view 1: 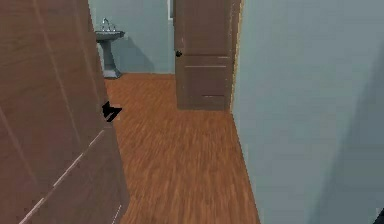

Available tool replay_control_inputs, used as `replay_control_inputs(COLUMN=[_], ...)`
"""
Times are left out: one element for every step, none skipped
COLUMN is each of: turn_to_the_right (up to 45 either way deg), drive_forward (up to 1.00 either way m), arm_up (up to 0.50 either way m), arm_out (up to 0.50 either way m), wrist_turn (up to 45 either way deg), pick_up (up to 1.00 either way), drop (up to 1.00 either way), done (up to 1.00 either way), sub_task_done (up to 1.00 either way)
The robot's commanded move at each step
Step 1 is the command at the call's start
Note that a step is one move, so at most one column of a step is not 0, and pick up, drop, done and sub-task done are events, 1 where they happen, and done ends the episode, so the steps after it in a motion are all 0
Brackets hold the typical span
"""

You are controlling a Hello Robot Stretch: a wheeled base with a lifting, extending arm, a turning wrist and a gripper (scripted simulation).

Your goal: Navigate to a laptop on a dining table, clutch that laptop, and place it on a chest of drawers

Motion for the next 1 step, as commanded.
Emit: replay_control_inputs(turn_to_the_right=[0.0], drive_forward=[1.0], arm_up=[0.0], arm_out=[0.0], wrist_turn=[0.0], pick_up=[0.0], drop=[0.0], done=[0.0], sub_task_done=[0.0])
